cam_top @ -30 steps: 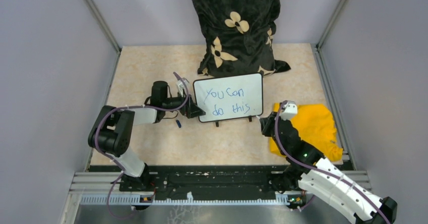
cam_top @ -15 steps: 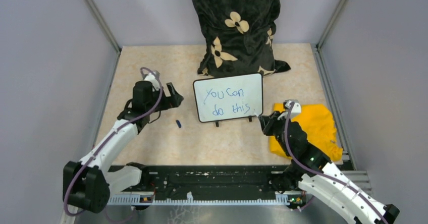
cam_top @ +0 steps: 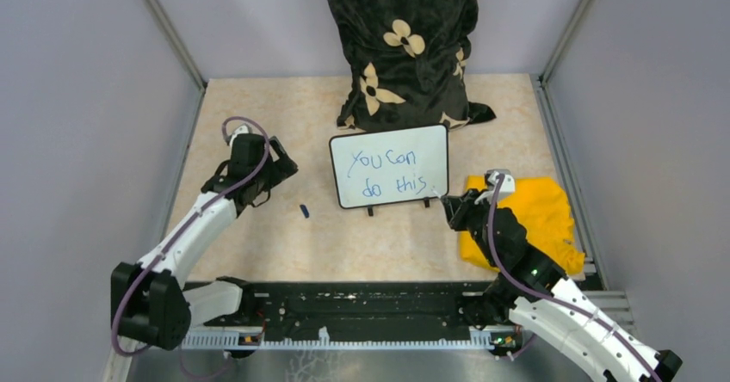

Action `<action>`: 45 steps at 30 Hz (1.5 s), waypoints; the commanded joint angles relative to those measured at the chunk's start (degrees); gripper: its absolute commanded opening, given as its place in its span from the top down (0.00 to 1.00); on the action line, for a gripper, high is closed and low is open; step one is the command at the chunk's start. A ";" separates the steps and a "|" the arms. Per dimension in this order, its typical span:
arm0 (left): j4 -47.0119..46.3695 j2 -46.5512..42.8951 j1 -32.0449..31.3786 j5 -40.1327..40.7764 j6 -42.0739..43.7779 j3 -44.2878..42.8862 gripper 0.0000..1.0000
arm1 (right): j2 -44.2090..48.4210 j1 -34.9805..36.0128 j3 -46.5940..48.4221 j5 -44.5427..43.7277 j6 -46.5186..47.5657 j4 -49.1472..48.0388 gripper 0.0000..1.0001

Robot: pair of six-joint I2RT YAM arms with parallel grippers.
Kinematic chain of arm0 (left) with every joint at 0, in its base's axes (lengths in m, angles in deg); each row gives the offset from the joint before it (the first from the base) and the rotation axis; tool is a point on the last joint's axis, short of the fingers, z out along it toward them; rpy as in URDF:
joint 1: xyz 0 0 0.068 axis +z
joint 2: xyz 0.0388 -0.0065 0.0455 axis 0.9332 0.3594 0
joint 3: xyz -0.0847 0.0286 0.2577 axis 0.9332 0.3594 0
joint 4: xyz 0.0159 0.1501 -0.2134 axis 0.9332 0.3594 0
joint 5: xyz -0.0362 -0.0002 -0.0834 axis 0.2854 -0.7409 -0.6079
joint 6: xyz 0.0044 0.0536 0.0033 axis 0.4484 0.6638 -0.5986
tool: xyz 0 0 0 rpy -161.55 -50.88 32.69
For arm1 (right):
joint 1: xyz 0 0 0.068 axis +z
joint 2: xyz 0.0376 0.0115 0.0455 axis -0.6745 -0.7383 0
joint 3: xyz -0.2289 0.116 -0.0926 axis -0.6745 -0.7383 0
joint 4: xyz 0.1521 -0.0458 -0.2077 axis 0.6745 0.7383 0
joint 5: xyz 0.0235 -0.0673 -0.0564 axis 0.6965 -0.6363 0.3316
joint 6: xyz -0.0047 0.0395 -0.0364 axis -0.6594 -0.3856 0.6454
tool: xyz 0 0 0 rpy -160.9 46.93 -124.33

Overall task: Write a sentence on the whiteboard
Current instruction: Close the whiteboard marker at the center of the board.

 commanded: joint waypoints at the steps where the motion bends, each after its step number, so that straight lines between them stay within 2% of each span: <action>1: 4.00 6.46 0.47 -1.44 5.46 -3.57 0.01 | -0.25 -0.63 2.24 -2.38 0.87 -1.92 1.00; 4: 6.99 11.51 0.48 -0.08 5.24 -7.92 0.01 | -0.34 -0.55 2.10 -2.71 0.99 -2.09 1.00; 7: 11.65 17.01 0.48 -1.33 5.36 -13.91 0.01 | -0.23 -0.62 1.80 -2.88 0.82 -1.47 1.00; 9: 11.93 19.25 0.48 -2.95 5.74 -14.65 0.01 | -0.05 -0.61 1.62 -2.99 0.73 -1.06 1.00; 17: 2.44 15.76 0.52 -8.19 7.00 -4.45 0.01 | 1.13 -0.60 1.09 -2.91 0.73 -0.34 1.00; 23: 4.60 20.00 0.43 -9.38 6.57 -6.37 0.02 | -0.21 -0.56 0.64 -2.43 0.98 -1.97 1.00; 28: 4.90 22.25 0.31 -10.87 5.38 -6.50 0.08 | -1.05 -0.59 0.46 -2.37 1.16 -2.48 1.00; 35: 7.33 23.22 -2.68 -7.19 3.02 -7.05 0.19 | -1.41 -0.61 0.43 -2.20 1.32 -3.08 1.00; 45: 14.74 26.95 -7.87 -0.11 -4.91 -10.61 0.25 | -0.72 -0.66 0.39 -2.26 1.27 -2.81 1.00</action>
